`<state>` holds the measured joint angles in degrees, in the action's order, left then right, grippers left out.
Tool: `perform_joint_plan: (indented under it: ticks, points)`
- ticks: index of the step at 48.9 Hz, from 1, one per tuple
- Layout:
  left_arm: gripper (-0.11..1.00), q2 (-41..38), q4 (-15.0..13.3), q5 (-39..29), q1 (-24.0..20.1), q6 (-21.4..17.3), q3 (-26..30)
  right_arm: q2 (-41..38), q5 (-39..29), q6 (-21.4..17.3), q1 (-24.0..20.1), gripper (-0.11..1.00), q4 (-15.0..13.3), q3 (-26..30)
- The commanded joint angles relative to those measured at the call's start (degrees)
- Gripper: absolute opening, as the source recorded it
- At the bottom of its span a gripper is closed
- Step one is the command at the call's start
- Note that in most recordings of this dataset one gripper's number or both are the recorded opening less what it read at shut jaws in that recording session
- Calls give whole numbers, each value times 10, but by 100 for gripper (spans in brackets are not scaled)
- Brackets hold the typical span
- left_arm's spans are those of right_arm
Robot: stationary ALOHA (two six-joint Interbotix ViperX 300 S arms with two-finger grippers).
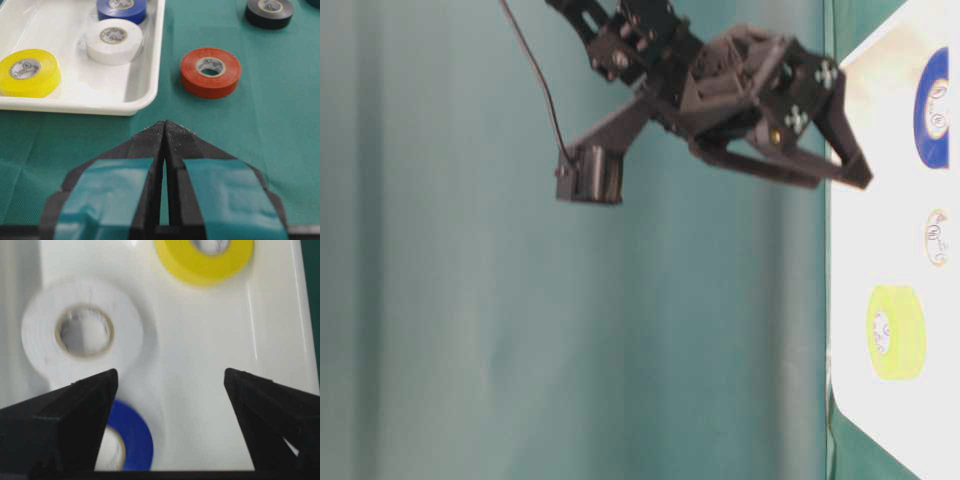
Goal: Put the tape into the white case with the right arm.
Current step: 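Lower the white tape into the tray left of the blue tape, then open the right gripper and retract it to the right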
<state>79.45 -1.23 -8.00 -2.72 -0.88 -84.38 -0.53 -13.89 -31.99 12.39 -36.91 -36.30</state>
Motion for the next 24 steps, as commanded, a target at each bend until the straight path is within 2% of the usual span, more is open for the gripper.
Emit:
perform_joint_plan:
  ticks: [1, 17, 24]
  points:
    - [0, -9, 0, 6, -1, 0, 6, 38, 3, -1, 1, 59, 2, -11]
    - [0, -9, 0, 7, -7, -1, 6, 178, 12, -6, 1, 59, 4, -145]
    - [0, -9, 0, 7, -10, 0, 6, 252, 38, -23, 1, 59, 4, -207]
